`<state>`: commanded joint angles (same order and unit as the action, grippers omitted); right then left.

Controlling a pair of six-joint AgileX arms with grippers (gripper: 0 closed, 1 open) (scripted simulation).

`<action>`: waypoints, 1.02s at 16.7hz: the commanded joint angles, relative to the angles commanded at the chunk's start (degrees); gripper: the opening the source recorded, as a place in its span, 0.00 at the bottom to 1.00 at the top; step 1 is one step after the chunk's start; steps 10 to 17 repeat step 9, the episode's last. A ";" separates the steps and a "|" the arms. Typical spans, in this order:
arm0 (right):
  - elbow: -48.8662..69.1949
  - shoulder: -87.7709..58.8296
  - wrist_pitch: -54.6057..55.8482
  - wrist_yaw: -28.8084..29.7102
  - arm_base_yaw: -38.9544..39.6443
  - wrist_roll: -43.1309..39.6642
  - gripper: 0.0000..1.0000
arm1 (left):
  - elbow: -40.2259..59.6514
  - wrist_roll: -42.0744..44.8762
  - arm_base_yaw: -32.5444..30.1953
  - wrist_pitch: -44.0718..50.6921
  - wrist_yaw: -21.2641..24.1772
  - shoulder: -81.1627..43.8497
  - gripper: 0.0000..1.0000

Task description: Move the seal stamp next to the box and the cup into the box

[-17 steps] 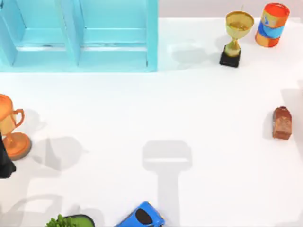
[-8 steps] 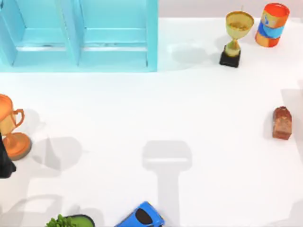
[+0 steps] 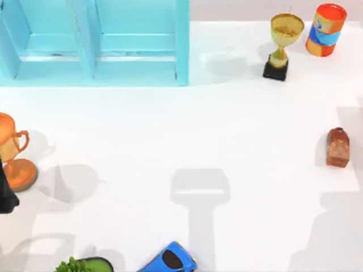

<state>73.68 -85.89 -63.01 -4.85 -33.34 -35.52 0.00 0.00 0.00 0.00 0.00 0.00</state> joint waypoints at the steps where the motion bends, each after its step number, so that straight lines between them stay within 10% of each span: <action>1: 0.93 0.20 -2.28 0.37 -0.05 0.34 1.00 | 0.00 0.00 0.00 0.00 0.00 0.00 1.00; 17: 0.41 0.96 -14.19 5.02 -1.08 1.67 1.00 | 0.00 0.00 0.00 0.00 0.00 0.00 1.00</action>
